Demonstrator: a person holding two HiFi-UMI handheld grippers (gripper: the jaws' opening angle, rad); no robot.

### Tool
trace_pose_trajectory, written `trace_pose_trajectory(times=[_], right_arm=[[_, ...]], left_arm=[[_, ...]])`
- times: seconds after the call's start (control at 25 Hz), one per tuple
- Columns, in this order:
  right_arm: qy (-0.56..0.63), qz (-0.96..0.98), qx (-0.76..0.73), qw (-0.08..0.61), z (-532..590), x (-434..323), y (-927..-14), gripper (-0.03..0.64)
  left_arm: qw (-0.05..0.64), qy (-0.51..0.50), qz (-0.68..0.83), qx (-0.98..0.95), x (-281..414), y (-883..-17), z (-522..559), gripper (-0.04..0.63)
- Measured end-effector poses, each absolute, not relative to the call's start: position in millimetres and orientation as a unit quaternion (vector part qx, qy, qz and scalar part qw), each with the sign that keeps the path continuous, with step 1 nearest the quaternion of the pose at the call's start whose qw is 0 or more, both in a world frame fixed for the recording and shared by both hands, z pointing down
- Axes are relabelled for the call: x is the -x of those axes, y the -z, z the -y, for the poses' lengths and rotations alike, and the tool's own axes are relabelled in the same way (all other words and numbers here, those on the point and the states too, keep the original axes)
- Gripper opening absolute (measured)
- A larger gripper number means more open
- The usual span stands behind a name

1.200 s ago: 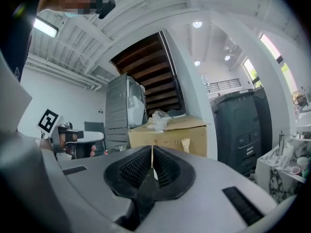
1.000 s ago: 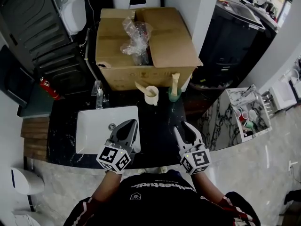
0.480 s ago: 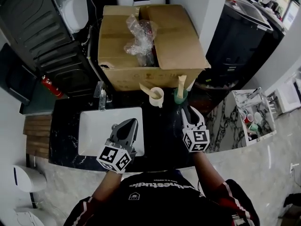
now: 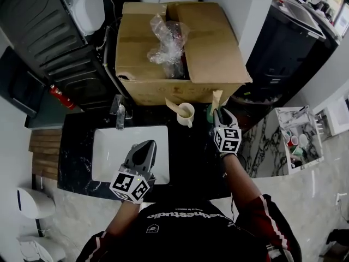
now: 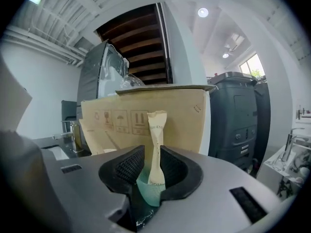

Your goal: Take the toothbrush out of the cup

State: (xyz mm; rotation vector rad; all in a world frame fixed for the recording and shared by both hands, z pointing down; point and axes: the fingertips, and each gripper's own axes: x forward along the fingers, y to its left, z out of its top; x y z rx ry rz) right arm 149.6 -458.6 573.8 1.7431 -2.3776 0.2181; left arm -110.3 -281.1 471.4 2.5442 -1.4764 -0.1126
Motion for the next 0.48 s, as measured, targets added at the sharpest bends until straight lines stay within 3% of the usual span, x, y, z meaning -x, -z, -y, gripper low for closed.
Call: trace_pose_trajectory(times=[0.32, 0.48], right_arm=[[-0.08, 0.794, -0.591, 0.116, 491.9, -152.9, -585.2, 0.121], [-0.074, 0.795, -0.589, 0.128, 496.1, -151.8, -586.9, 0.074]], left_arm=[[0.102, 0.034, 0.51, -0.853, 121.5, -474.1, 283.5, 0.014], [0.1, 0.034, 0.513, -0.852, 125.6, -472.6, 283.9, 0.015]])
